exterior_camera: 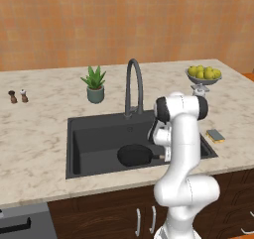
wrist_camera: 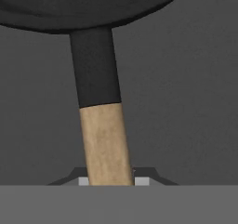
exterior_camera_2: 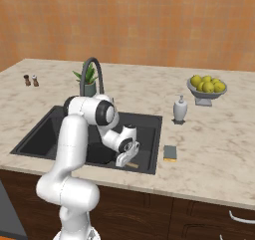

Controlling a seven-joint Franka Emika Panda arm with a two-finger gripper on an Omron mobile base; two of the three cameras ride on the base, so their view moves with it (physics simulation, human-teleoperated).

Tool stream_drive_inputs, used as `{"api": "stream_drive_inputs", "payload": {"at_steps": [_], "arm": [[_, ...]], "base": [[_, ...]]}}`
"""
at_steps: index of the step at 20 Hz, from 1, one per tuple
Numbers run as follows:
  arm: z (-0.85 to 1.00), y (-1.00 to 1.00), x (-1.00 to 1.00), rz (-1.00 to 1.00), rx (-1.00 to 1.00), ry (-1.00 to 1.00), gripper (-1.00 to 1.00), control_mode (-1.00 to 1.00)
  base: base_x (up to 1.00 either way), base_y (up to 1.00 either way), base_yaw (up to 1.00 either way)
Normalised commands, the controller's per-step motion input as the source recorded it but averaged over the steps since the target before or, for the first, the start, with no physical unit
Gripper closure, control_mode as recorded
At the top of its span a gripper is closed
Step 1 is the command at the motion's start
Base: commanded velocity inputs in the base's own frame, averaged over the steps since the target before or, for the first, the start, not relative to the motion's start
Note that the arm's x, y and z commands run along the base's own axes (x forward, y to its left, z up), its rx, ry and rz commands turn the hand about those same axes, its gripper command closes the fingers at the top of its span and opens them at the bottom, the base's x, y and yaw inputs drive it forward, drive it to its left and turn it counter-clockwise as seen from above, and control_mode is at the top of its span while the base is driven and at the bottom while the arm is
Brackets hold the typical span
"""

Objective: Pick the pan and sponge and place them into the sink. Then turn on the water.

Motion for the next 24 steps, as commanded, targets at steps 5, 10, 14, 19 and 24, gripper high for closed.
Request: {"api": "stream_drive_inputs", "payload": {"at_steps": [5,10,14,19,24], "arm": [[-0.04,0.02,0.08,0.00,0.00,-0.18,-1.00,-1.00],[0.16,0.01,0.01,-0.03,0.02,-0.11,-1.00,-1.00],[0.71,0.00,0.00,-0.05,0.07,0.00,-1.00,-1.00],[1.00,0.00,0.00,-0.04,0.10,0.02,-1.00,-1.00],[1.00,0.00,-0.13,-0.07,0.11,0.00,-1.00,-1.00]], "base": [[0.00,0.00,0.00],[0.00,0.00,0.00],[0.00,0.00,0.00],[0.00,0.00,0.00],[0.00,0.00,0.00]]}}
